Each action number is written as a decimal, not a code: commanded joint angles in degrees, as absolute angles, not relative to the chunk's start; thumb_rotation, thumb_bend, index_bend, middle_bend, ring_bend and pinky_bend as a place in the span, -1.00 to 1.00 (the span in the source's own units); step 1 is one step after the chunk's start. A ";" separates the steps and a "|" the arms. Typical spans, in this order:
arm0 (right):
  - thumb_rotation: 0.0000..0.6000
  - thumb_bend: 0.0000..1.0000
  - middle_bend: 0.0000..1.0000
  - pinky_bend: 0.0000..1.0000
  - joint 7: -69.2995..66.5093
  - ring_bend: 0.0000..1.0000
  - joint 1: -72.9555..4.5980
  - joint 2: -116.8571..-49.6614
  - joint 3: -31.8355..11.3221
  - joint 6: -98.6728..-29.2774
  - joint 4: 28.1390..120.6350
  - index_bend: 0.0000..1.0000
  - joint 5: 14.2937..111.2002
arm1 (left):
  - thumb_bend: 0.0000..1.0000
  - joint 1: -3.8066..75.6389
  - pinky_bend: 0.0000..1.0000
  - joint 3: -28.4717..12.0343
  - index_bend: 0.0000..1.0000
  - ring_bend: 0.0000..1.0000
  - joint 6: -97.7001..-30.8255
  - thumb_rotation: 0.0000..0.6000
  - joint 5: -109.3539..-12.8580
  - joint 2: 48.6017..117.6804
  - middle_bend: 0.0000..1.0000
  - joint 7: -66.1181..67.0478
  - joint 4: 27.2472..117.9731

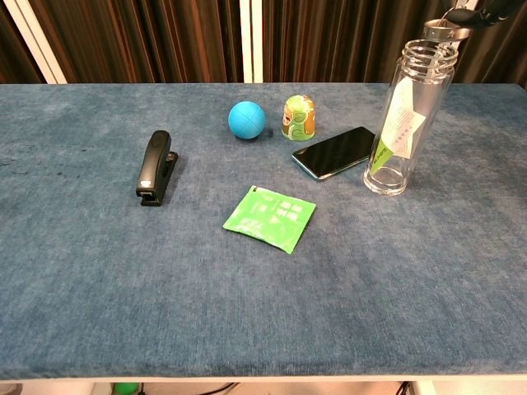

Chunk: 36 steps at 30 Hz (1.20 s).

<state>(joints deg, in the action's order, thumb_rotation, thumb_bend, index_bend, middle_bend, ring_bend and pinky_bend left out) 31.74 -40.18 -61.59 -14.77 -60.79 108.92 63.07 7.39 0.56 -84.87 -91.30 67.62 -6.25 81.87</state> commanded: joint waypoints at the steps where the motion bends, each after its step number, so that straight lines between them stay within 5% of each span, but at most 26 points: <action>1: 1.00 -0.13 -0.91 -1.00 31.23 -1.00 -40.44 -62.16 -14.50 -60.85 108.11 0.35 63.33 | -0.94 7.36 -0.76 0.57 -0.80 -0.90 -84.83 1.00 -91.22 67.61 -0.83 -6.20 81.87; 20: 1.00 -0.16 -0.91 -1.00 29.53 -1.00 -41.70 -64.08 -13.69 -61.27 105.27 0.26 64.09 | -0.94 7.50 -0.76 0.47 -0.80 -0.90 -84.36 1.00 -90.77 67.41 -0.83 -6.28 81.70; 28: 1.00 -0.35 -0.97 -1.00 28.89 -1.00 -41.92 -63.00 -13.29 -60.34 106.29 -0.42 63.22 | -0.94 7.53 -0.76 0.47 -0.80 -0.90 -84.42 1.00 -90.84 67.10 -0.83 -6.11 81.90; 36: 1.00 -0.41 -0.98 -1.00 25.96 -1.00 -40.80 -60.89 -13.26 -61.45 108.18 -0.67 65.10 | -0.94 7.48 -0.76 0.52 -0.80 -0.90 -84.47 1.00 -90.88 67.15 -0.83 -6.18 81.91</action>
<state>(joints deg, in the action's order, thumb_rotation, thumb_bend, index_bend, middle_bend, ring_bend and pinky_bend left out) 26.41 -41.10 -61.24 -13.24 -61.11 107.84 64.70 7.49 0.52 -84.48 -90.89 67.15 -6.18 81.91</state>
